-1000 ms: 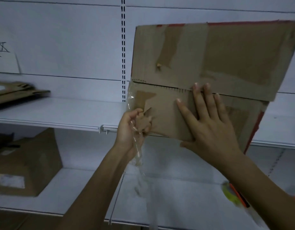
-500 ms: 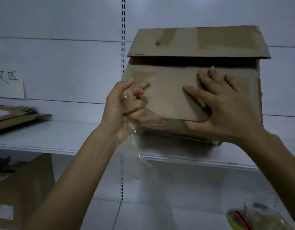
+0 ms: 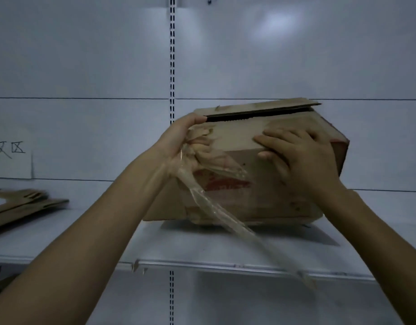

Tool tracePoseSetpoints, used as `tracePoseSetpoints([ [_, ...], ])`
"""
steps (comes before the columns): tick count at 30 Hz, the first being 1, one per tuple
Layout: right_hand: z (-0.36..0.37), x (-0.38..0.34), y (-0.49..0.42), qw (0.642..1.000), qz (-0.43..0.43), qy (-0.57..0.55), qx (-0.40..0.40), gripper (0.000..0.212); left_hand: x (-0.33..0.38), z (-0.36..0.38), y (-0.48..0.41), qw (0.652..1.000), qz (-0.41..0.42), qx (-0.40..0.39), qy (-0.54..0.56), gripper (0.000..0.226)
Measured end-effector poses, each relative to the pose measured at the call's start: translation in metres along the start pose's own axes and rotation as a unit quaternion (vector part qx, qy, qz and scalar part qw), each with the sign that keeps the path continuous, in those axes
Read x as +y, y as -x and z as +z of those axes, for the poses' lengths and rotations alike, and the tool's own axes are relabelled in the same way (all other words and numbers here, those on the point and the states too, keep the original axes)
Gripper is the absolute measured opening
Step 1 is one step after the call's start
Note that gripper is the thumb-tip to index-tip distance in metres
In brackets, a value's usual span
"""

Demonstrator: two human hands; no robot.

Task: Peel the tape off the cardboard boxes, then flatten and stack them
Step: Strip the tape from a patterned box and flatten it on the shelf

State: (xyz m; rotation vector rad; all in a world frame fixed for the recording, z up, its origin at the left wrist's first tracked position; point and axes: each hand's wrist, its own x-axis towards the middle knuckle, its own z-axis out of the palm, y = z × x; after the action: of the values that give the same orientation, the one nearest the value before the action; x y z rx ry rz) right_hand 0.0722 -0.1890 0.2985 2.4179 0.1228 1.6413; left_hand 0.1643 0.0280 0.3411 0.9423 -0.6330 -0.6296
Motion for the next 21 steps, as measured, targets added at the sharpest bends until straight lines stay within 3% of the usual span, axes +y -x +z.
tracePoseSetpoints([
  [4,0.019,0.007,0.011,0.995,0.025,-0.053,-0.076,0.046,-0.008,-0.025,-0.013,0.995,-0.057,-0.040,-0.065,0.035],
  [6,0.032,0.003,0.021,0.995,0.028,-0.059,-0.082,0.047,-0.013,-0.042,-0.016,0.986,-0.119,-0.109,-0.039,0.042],
  [8,0.038,0.001,0.026,0.994,0.040,-0.060,-0.079,0.049,-0.015,-0.048,-0.015,0.984,-0.129,-0.123,-0.010,0.028],
  [9,0.040,0.003,0.026,0.994,0.046,-0.062,-0.076,0.049,-0.014,-0.051,-0.014,0.988,-0.113,-0.104,-0.021,0.024],
  [12,0.045,0.009,0.028,0.992,0.060,-0.081,-0.078,0.049,-0.008,-0.061,-0.009,0.995,-0.058,-0.014,-0.074,0.047],
  [15,0.055,0.005,0.035,0.990,0.059,-0.097,-0.079,0.047,-0.008,-0.072,0.000,0.995,-0.071,-0.007,-0.074,0.061],
  [18,0.063,0.002,0.034,0.991,0.054,-0.104,-0.066,0.046,-0.009,-0.078,0.009,0.997,-0.034,0.021,-0.066,0.056],
  [21,0.071,0.002,0.033,0.991,0.057,-0.110,-0.059,0.046,-0.025,-0.088,0.016,0.973,0.098,0.169,-0.120,0.033],
])
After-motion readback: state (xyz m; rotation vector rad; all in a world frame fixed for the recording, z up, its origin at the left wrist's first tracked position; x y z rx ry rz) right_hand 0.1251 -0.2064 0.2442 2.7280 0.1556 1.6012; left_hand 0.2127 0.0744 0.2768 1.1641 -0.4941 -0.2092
